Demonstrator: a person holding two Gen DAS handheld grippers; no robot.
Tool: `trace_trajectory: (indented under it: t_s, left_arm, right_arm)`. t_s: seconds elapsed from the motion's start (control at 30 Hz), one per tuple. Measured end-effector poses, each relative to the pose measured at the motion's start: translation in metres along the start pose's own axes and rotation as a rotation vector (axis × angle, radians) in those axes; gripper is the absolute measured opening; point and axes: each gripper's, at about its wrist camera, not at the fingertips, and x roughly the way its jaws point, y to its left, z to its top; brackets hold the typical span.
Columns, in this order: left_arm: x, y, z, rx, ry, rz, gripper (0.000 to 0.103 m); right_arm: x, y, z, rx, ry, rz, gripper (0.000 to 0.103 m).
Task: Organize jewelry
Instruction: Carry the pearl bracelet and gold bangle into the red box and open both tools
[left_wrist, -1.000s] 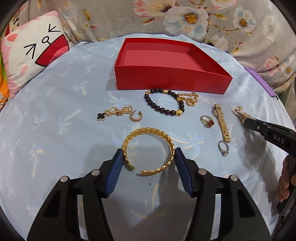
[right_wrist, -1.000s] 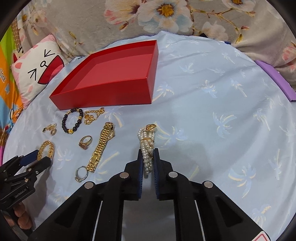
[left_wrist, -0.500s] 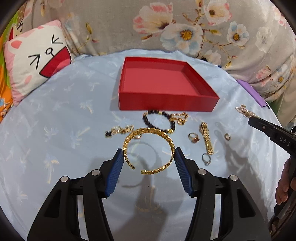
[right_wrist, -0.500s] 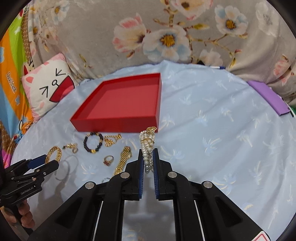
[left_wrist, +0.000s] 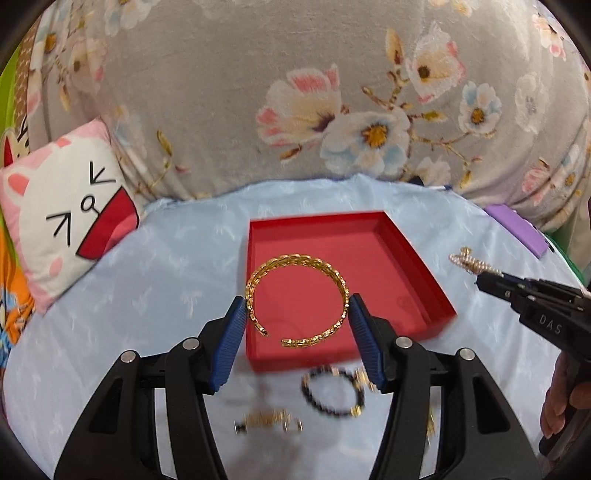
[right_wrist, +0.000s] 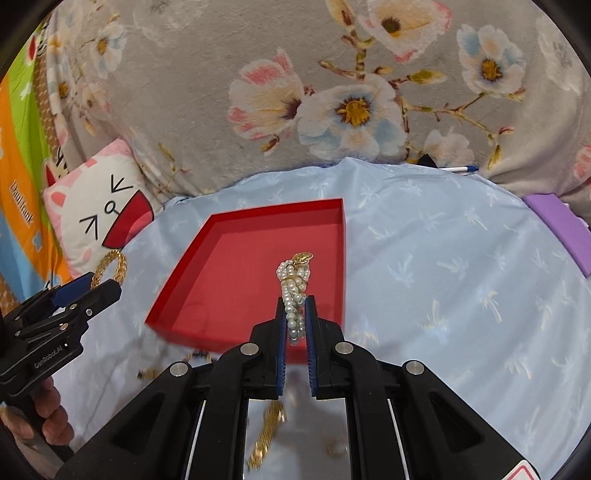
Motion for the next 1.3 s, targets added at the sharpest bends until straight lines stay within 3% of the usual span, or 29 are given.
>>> trace_trajectory:
  t_s: [0.33, 0.7, 0.8, 1.0, 1.17, 1.3]
  left_arm:
    - [0.103, 0.006, 0.044, -0.067, 0.079, -0.047, 0.055]
    - [0.164, 0.01, 0.04, -0.069, 0.168, -0.02, 0.055]
    - [0.171, 0.01, 0.039, -0.073, 0.18, -0.027, 0.056]
    - [0.171, 0.014, 0.039, -0.098, 0.175, -0.019, 0.066]
    - [0.15, 0.024, 0.039, -0.125, 0.156, -0.016, 0.069]
    - [0.116, 0.031, 0.03, -0.123, 0.122, 0.017, 0.074]
  right_arm:
    - [0.097, 0.002, 0.058, 0.037, 0.062, -0.006, 0.008]
    - [0.156, 0.007, 0.058, 0.001, 0.156, -0.06, 0.01]
    - [0.16, 0.006, 0.056, -0.005, 0.156, -0.078, 0.011]
    - [0.153, -0.003, 0.052, 0.015, 0.128, -0.078, 0.029]
    - [0.115, -0.009, 0.046, 0.022, 0.064, -0.074, 0.041]
    - [0.08, -0.011, 0.032, 0.027, 0.026, -0.057, 0.044]
